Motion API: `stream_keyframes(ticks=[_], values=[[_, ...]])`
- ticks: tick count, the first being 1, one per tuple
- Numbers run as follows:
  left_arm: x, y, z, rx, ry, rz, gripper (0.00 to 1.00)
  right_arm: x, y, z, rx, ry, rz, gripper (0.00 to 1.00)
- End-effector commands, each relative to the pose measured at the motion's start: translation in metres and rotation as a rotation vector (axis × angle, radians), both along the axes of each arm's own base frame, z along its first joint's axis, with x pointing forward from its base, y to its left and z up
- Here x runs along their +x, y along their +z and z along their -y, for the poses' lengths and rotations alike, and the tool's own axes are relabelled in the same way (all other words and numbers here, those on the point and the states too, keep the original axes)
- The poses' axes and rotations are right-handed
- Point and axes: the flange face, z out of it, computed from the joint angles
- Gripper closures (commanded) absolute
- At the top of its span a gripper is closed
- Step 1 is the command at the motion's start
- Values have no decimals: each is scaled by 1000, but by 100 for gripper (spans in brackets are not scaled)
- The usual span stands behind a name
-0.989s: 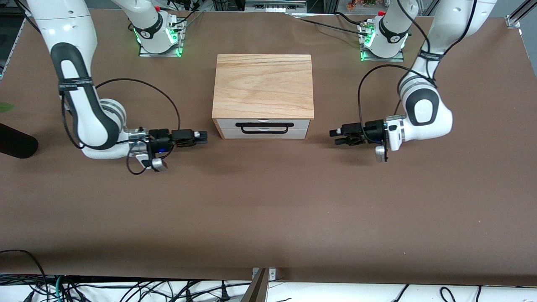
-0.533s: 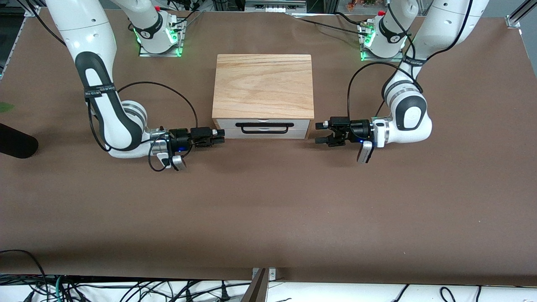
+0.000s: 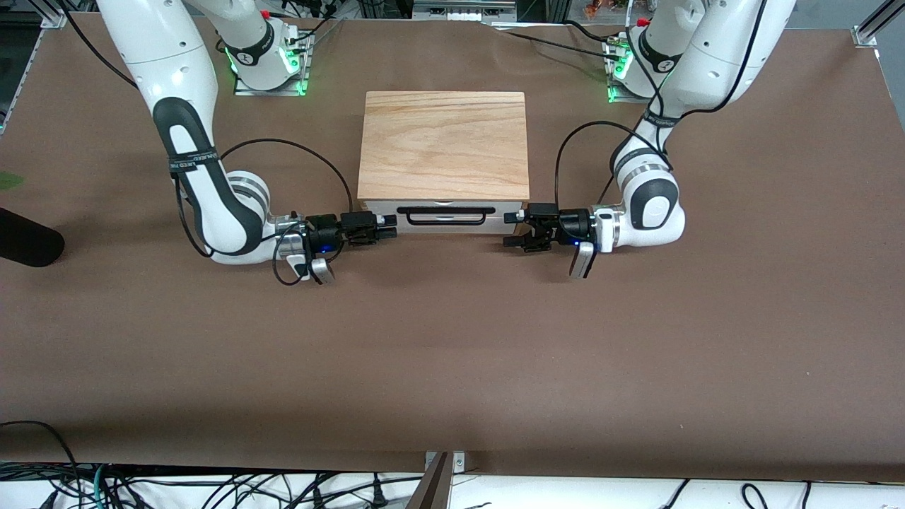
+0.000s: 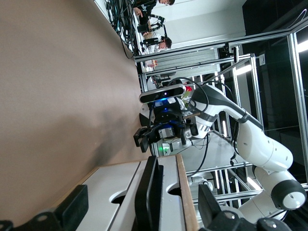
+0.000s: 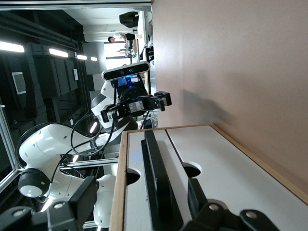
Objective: Pull top drawer with both arms simultaneously
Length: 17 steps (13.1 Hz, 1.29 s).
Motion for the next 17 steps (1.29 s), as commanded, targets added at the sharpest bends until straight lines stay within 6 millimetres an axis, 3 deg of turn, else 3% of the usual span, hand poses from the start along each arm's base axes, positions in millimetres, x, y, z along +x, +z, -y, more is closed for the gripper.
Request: stream_keyframes(ticks=[1,3,7,8,10,11,12,14,17], values=[[0,-14,26,-40,27,6,0,-11,-12,-16,26,17,46,24],[-7,-19,36,-45,26,-15,1,-14,-13,-21,27,27,50,30],[-15,-22,51,-62,19,-45,11,-17,-10,-34,58,18,58,44],[-16,-22,52,-63,18,-48,20,-17,-11,-35,65,12,57,48],[-18,-21,54,-65,15,-51,20,-21,-12,-40,67,20,55,66],[-19,-21,54,-65,14,-52,27,-22,-12,-43,66,21,56,70],[-19,-19,54,-66,13,-51,30,-22,-15,-42,66,21,56,81],[-22,-18,58,-69,5,-51,49,-22,-17,-42,70,24,76,100],[-20,-9,57,-69,-4,-37,49,-21,-16,-39,76,21,82,100]])
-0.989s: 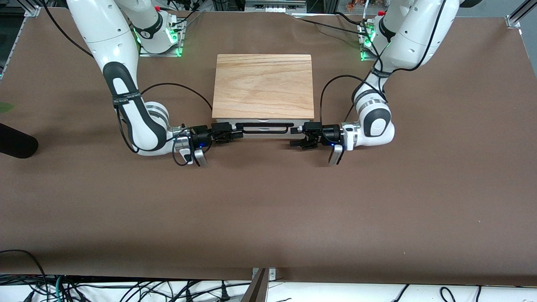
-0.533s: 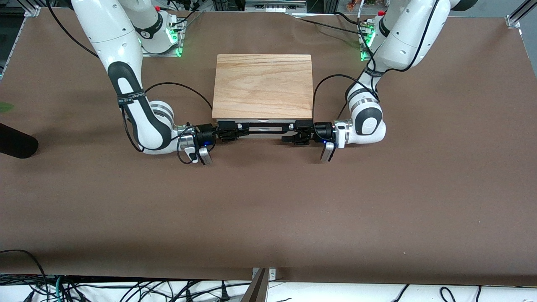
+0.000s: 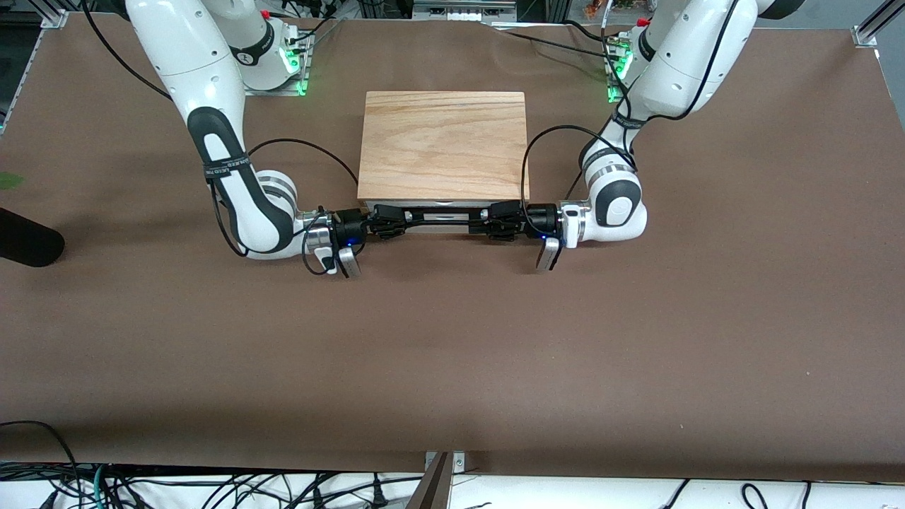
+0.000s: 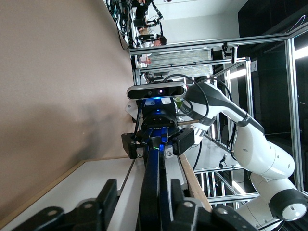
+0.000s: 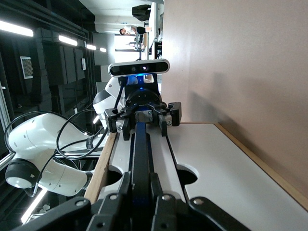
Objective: Pull top drawer with both arms simultaneously
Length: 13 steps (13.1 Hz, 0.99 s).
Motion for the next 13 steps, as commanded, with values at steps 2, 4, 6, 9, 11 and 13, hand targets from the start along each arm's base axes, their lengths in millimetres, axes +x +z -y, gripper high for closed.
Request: stream_keyframes(ticks=[2,4,6,9,11,13], values=[[-2,12,2,-16,9,21,52,-1,6,-6,38,0,18,100],[-6,11,-1,-12,10,22,72,-1,6,-6,39,-2,18,100],[-9,11,-3,-12,9,18,77,-1,6,-6,40,-3,17,100],[-14,14,-5,-12,8,14,93,-1,5,-6,39,-5,17,100],[-17,13,-4,-10,6,19,100,-1,-1,-5,43,-17,7,100],[-18,8,-6,-3,8,64,100,2,0,-7,57,-29,21,100]])
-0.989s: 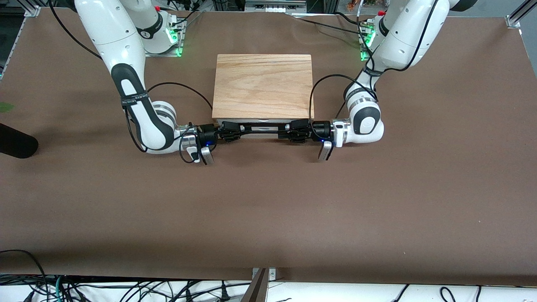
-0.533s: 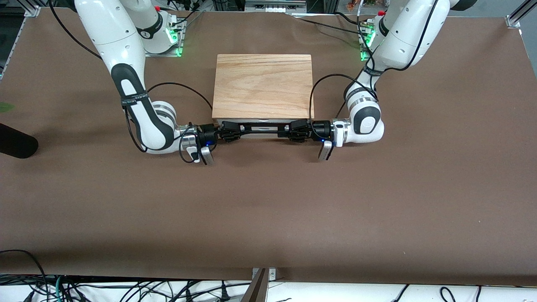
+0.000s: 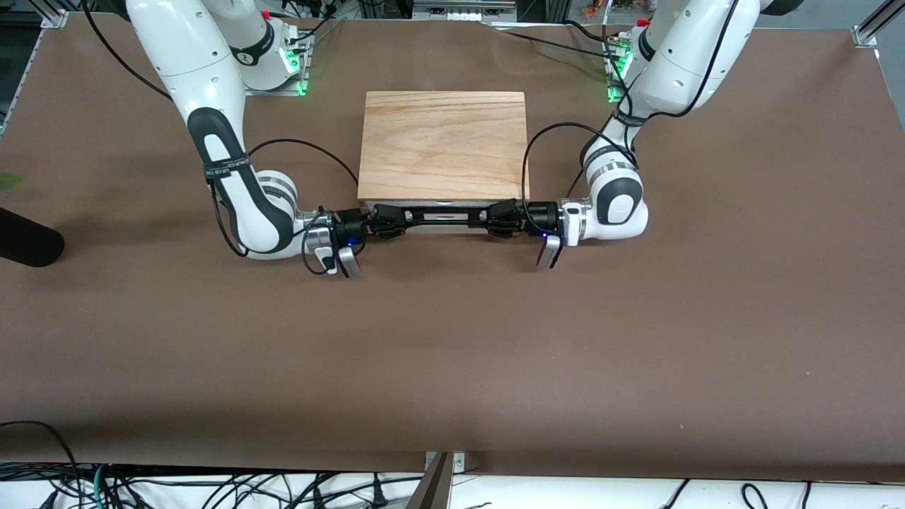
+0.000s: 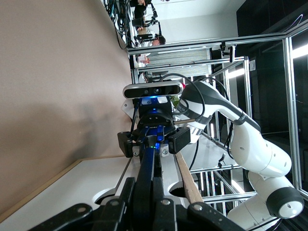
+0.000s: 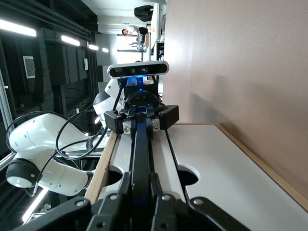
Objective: Pull top drawer with both arms simultaneously
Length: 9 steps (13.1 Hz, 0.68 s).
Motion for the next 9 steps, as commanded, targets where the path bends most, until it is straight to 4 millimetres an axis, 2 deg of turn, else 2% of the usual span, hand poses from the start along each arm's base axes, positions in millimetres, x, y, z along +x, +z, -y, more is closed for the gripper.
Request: stream_keyframes(ticks=[1,5,9], values=[[-15,1,-6,2,11,49,100,2,0,-7,41,-27,15,100],[-10,-5,-9,5,22,36,100,19,-1,-8,46,-34,29,100],[12,-5,-12,-1,39,53,100,37,-1,-3,55,-51,43,100]])
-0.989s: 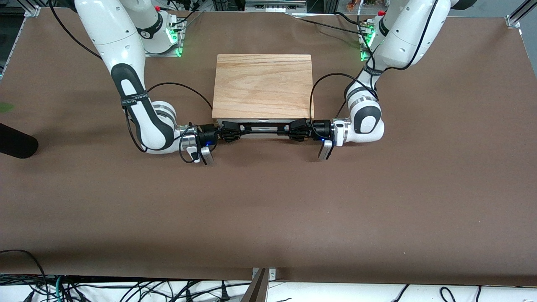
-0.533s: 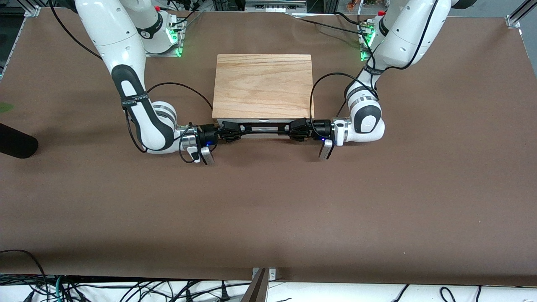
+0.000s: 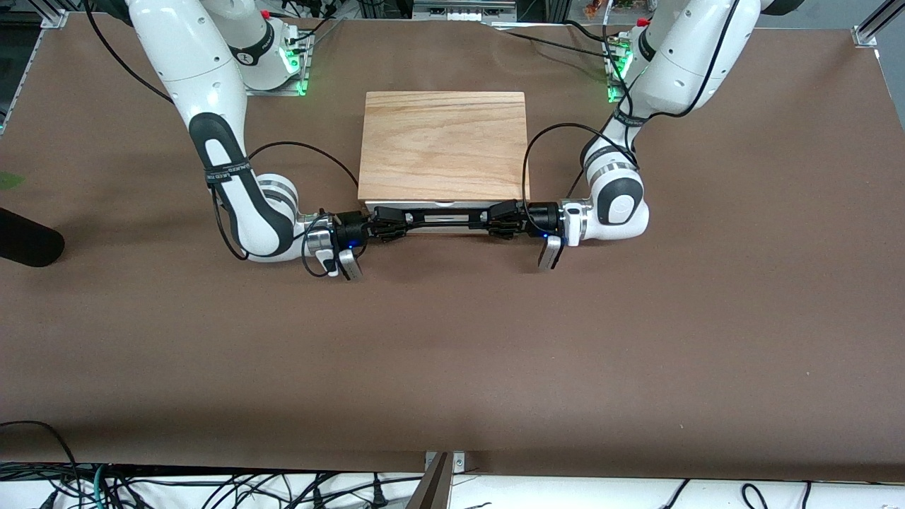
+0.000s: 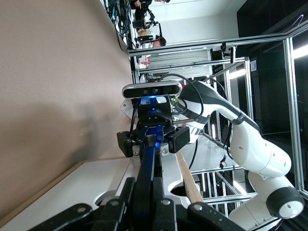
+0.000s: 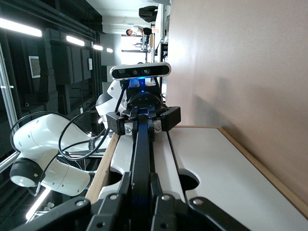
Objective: Pull top drawer with both arms simultaneously
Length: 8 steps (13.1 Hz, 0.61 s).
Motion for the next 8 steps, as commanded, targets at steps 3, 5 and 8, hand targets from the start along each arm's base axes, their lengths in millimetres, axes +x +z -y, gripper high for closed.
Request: stream_keyframes(ticks=[3,5,8], values=[[30,-6,-15,-6,50,67,100,43,11,2,31,-65,17,100],[37,-3,-13,-9,50,77,100,56,13,11,35,-82,21,100],[52,-2,-17,-17,64,75,100,72,16,16,37,-100,6,100]])
